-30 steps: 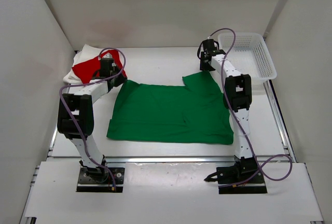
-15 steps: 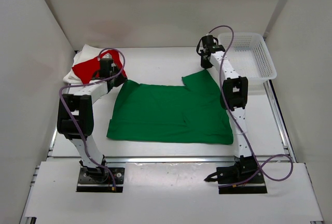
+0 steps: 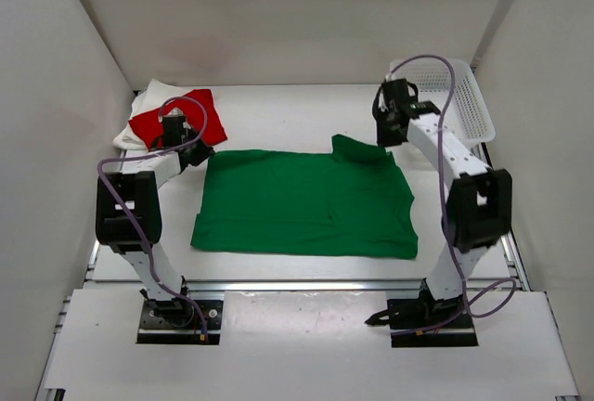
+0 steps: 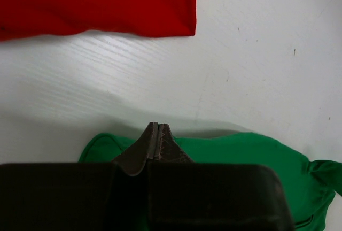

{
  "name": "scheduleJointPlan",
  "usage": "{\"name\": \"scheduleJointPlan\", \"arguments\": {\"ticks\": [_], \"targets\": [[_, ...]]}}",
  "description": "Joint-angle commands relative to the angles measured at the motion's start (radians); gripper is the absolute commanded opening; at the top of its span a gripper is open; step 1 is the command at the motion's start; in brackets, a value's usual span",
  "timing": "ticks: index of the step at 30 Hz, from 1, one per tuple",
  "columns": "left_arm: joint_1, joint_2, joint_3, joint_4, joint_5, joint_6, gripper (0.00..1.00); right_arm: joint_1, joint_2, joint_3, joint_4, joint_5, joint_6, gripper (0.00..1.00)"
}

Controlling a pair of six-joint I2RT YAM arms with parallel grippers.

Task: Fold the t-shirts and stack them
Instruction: Fold the other side of the tshirt into a rectangle

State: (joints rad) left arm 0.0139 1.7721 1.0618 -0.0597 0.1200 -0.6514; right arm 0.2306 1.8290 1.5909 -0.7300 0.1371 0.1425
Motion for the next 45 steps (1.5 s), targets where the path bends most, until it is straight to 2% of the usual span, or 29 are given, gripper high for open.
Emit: {"name": "scheduleJointPlan", "arguments": {"ticks": [1,5,9,14,20,24,27,30,32,36,37,39,41,42,44,45], "targets": [[0.003,-0.094,-0.028,-0.011,0.004,0.032,0.00,-0.019,-0.124,-0.219,0.142,-0.027,0.037,0.00],[-0.002,-0.152,-0.046,-0.028,-0.025,0.065,0.00,-0.042,-0.308,-0.438,0.213,-0.077,0.086,0.00],[-0.038,-0.229,-0.055,-0.086,-0.105,0.110,0.00,-0.039,-0.453,-0.586,0.254,-0.082,0.123,0.00],[-0.015,-0.322,-0.128,-0.078,-0.056,0.102,0.00,-0.040,-0.594,-0.684,0.253,-0.093,0.134,0.00],[0.081,-0.445,-0.175,-0.095,0.039,0.076,0.00,-0.037,-0.758,-0.740,0.196,-0.088,0.135,0.00],[0.067,-0.506,-0.195,-0.124,0.040,0.091,0.00,-0.063,-0.835,-0.819,0.155,-0.093,0.144,0.00],[0.060,-0.546,-0.275,-0.134,0.004,0.113,0.00,-0.097,-0.869,-0.885,0.117,-0.087,0.150,0.00],[0.052,-0.577,-0.442,-0.123,-0.003,0.093,0.00,-0.071,-0.919,-0.939,0.067,-0.042,0.186,0.00],[0.093,-0.586,-0.508,-0.080,0.012,0.027,0.06,-0.036,-0.922,-0.945,0.057,0.019,0.209,0.00],[0.155,-0.614,-0.554,-0.055,0.043,-0.014,0.18,-0.056,-0.877,-0.939,0.050,-0.004,0.200,0.00],[0.152,-0.634,-0.562,-0.054,0.041,-0.010,0.26,-0.054,-0.870,-0.941,0.056,-0.001,0.203,0.00],[0.173,-0.678,-0.585,-0.042,0.055,-0.030,0.45,-0.037,-0.869,-0.942,0.058,0.025,0.192,0.10],[0.196,-0.736,-0.602,0.010,0.086,-0.056,0.51,0.002,-0.889,-0.927,0.052,0.097,0.207,0.20],[0.192,-0.782,-0.620,0.018,0.083,-0.068,0.51,0.031,-0.918,-0.907,0.056,0.128,0.212,0.26],[0.100,-0.858,-0.611,0.018,0.046,-0.064,0.46,0.096,-0.973,-0.887,0.069,0.140,0.226,0.29],[0.066,-0.875,-0.618,0.030,0.024,-0.054,0.43,0.148,-0.987,-0.872,0.084,0.128,0.230,0.27]]}}
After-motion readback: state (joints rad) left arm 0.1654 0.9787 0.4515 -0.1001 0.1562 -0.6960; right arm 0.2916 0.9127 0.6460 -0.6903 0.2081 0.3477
